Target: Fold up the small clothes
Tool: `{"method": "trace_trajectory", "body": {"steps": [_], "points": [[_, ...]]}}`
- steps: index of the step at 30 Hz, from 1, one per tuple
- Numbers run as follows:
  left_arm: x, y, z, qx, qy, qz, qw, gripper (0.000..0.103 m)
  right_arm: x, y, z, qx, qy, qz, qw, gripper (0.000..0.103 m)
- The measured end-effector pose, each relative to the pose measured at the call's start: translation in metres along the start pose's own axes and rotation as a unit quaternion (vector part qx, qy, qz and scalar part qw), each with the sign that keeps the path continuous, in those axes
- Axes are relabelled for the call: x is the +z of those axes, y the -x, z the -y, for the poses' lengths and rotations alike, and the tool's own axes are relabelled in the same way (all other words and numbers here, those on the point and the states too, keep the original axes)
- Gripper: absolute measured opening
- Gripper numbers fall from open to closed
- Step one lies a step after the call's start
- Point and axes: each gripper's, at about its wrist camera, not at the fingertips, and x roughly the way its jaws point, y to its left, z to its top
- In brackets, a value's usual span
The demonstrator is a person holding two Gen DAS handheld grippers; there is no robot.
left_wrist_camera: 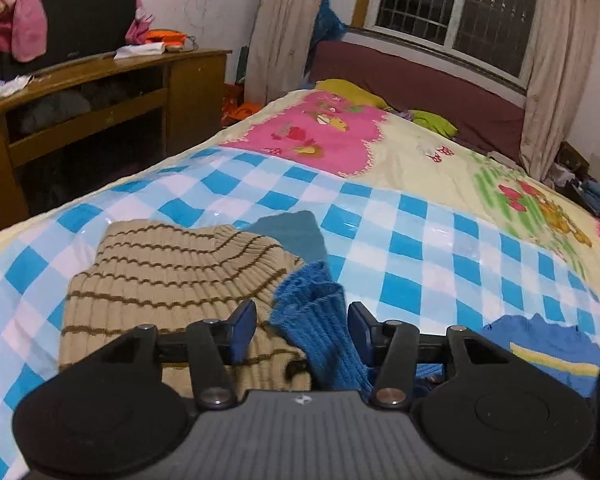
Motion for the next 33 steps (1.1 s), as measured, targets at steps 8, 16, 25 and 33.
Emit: {"method": "trace_trajectory", "body": {"steps": [8,16,25,33], "points": [[0.003,0.016,-0.039,0.002,0.067,0.005,0.9977,0.053,0.018,-0.032,-0.014,0.003,0.027,0.008,1.000,0.035],[-0.004,0.025,-0.041,-0.005,0.070,0.010,0.9975,0.053,0.023,-0.010,0.007,0.040,-0.028,0.016,0.999,0.015],[-0.008,0.024,-0.036,-0.004,0.055,0.006,0.9985,0.053,0.034,-0.010,0.010,0.029,-0.046,0.026,0.998,0.011],[-0.018,0.029,-0.013,-0.002,0.030,-0.012,0.9995,0.053,0.038,0.008,0.024,0.031,-0.089,0.037,0.995,0.009]]}}
